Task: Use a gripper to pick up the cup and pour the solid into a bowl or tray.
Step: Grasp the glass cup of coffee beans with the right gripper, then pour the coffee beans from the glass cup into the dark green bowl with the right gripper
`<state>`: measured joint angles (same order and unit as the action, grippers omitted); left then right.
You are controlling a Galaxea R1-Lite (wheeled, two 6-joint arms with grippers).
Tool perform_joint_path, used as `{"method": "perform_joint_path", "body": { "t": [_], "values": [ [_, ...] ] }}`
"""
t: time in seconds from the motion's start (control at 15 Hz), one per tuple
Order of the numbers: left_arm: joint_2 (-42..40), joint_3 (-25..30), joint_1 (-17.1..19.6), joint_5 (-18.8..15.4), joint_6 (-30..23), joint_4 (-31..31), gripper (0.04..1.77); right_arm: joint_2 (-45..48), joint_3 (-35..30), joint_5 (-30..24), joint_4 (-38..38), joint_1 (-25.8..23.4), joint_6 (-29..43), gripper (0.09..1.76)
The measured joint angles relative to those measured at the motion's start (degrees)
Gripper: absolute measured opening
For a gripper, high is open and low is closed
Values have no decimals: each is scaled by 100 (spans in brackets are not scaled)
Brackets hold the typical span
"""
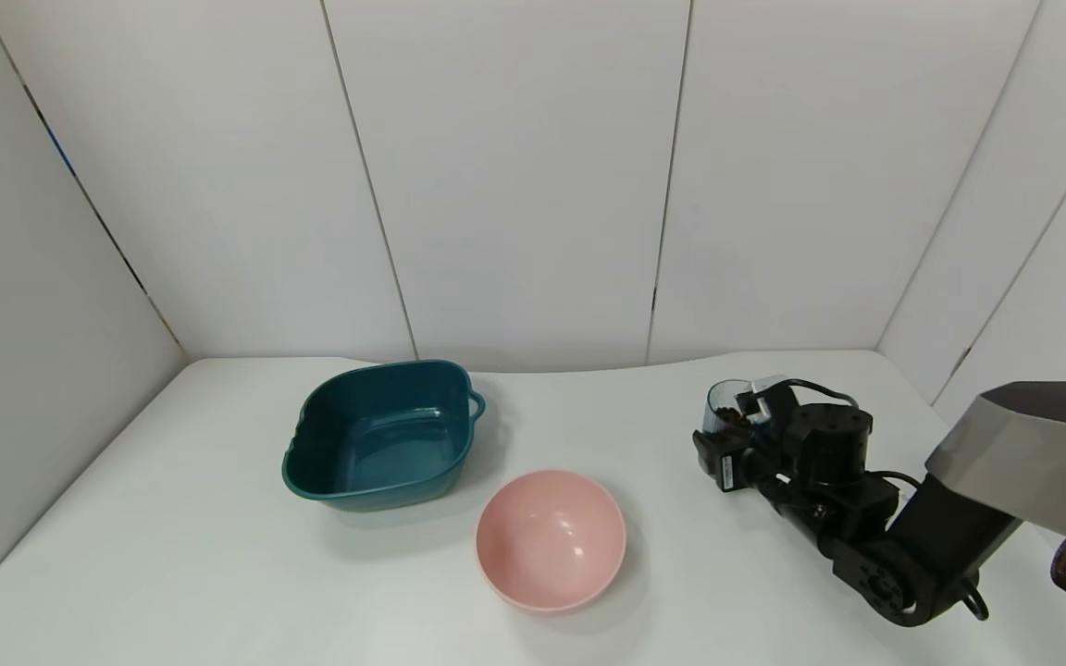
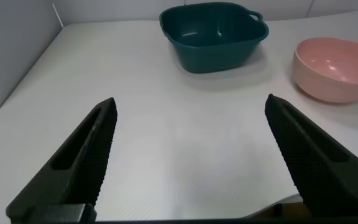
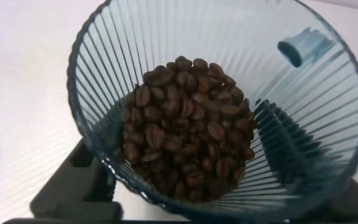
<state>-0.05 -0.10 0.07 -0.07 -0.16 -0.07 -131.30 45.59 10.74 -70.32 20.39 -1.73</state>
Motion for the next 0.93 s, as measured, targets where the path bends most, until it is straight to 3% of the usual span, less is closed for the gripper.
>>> {"method": "perform_joint_path", "body": {
  "t": [0.67,0.93],
  "values": [
    [0,0,0,0,2,2,172,228,-63,-38,80,20,-13,137],
    [0,0,0,0,0,2,172,683,90,-184,814,66,-24,137]
  ]
}}
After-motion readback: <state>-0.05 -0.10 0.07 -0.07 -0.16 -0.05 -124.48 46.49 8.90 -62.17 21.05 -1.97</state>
